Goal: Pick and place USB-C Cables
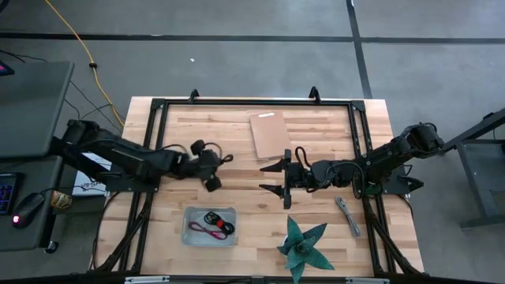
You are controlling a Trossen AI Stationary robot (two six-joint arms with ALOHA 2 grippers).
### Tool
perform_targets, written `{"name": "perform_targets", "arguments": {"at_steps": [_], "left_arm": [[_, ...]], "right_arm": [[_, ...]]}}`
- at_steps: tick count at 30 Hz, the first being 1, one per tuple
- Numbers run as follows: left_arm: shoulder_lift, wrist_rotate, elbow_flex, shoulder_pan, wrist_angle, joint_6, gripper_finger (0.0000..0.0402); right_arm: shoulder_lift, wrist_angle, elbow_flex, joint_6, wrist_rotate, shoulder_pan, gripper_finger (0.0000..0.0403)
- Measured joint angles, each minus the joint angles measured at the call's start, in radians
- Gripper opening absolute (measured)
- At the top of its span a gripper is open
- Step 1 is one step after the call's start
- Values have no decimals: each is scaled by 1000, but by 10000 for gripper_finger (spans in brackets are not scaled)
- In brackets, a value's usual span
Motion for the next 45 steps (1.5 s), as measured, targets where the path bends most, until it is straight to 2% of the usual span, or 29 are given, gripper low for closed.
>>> {"name": "perform_targets", "arguments": {"at_steps": [4, 8, 11, 16, 18, 45], "left_arm": [[-113, -56, -30, -128, 193, 100, 0], [-209, -47, -126, -222, 467, 199, 0], [-279, 5, -193, -258, 638, 228, 0], [-333, 155, -330, -291, 1024, 272, 0], [-343, 165, -373, -291, 1098, 270, 0], [-355, 183, -394, -269, 1112, 246, 0]], "right_arm": [[0, -4, 0, 2, 0, 0, 238], [0, 2, 0, 2, 0, 0, 238], [0, 12, 0, 2, -1, 0, 238], [0, 21, 0, 0, -2, 0, 238], [0, 23, 0, -9, -4, 0, 238], [0, 24, 0, -9, -4, 0, 238]]}}
